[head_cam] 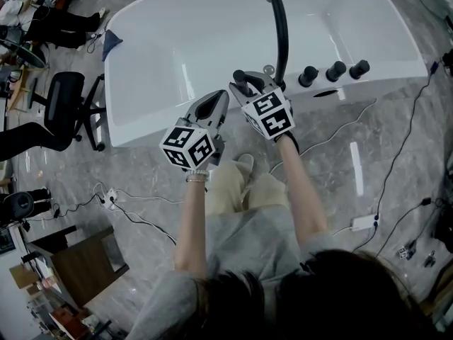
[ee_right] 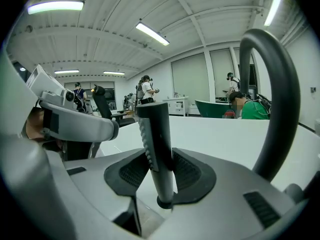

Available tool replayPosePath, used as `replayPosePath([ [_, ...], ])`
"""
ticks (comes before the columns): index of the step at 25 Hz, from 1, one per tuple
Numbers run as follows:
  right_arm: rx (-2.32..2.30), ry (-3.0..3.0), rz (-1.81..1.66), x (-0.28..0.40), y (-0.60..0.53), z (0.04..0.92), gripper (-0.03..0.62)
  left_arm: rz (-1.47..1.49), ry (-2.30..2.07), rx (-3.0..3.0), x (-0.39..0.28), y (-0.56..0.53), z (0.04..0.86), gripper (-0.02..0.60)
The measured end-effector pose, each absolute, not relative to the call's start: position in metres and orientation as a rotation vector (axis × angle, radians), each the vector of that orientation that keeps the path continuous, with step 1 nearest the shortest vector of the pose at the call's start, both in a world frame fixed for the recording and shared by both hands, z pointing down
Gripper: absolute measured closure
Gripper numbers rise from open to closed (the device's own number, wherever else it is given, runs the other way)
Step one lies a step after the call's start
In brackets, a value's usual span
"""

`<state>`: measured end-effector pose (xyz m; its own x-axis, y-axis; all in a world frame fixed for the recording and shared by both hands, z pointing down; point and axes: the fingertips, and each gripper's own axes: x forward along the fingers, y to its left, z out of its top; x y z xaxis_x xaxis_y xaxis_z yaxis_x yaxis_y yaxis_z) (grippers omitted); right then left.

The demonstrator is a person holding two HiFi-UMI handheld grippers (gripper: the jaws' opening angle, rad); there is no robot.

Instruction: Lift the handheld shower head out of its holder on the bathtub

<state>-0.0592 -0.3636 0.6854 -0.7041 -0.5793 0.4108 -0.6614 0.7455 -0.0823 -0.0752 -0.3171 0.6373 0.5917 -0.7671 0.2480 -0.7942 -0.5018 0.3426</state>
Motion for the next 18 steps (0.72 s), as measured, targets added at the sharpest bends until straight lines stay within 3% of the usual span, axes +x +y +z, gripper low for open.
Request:
replayPosePath([
  [18,1.048,-2.562,0.341,-0.048,-0.35,0.607,0.461,0.043,-1.228,2.398,-0.079,-0.313,0.563,0.577],
])
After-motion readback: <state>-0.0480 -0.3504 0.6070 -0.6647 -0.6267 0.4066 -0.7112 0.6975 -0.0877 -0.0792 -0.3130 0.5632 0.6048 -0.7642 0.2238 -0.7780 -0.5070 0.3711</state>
